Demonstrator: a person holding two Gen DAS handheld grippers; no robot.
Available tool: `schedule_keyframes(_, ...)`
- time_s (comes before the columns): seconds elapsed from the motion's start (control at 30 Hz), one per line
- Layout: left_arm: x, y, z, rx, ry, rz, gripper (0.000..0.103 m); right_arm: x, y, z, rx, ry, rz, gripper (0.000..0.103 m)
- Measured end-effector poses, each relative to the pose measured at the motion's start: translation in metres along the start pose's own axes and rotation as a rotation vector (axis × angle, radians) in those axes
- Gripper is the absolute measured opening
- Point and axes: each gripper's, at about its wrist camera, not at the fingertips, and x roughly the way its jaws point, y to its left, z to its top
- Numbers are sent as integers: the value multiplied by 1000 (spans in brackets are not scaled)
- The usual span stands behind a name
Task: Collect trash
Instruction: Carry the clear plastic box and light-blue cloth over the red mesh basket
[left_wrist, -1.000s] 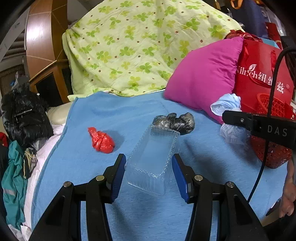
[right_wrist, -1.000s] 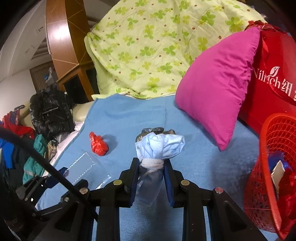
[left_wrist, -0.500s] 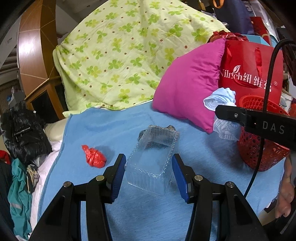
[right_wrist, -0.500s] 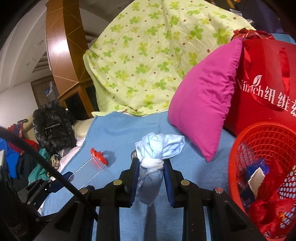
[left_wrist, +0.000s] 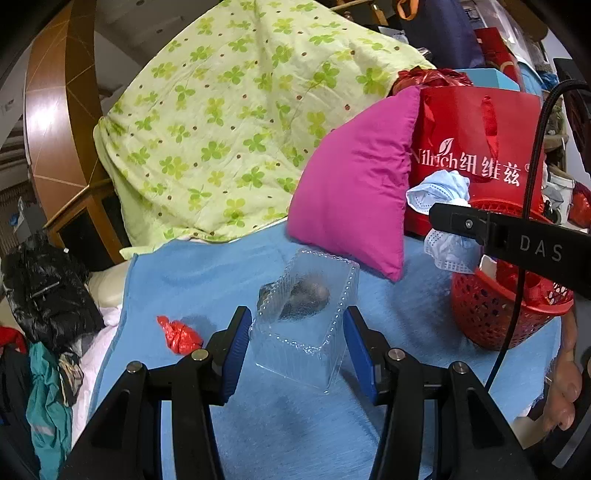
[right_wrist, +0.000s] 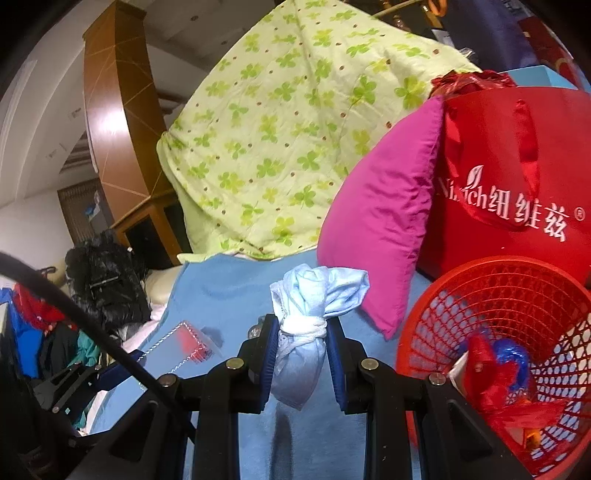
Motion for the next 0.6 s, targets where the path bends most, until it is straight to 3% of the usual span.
schedule_keyframes(0.6,-17,-36,28,69,-56,-18,53,-35,-39,9,69,-80,-33,28)
